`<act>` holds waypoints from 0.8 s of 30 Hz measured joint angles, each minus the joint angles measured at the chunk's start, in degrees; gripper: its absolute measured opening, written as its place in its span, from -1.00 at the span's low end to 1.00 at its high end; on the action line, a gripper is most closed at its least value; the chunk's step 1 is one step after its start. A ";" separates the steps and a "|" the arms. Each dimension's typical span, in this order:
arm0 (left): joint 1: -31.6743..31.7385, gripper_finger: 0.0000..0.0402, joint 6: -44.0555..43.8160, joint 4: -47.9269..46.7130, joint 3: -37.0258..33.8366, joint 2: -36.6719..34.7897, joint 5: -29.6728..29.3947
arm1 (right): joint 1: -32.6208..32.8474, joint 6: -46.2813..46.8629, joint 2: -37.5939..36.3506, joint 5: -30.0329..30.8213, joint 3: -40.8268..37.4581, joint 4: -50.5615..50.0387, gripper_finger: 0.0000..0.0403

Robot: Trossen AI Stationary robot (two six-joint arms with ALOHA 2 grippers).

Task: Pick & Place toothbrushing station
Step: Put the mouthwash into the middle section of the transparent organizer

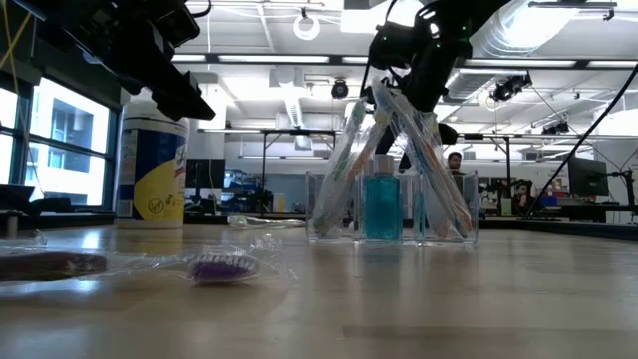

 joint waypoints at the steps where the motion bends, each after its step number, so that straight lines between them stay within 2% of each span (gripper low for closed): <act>1: 0.00 0.19 -0.02 -0.01 0.00 0.00 0.00 | 0.14 -0.51 0.00 -0.08 0.00 0.04 0.34; 13: 0.00 0.19 -1.54 0.39 0.00 0.00 0.02 | 0.67 -2.07 4.18 -0.29 0.02 0.13 0.34; 24: 0.00 0.19 -1.87 0.42 0.00 0.00 0.04 | 0.68 -2.17 4.70 -1.20 0.04 0.28 0.34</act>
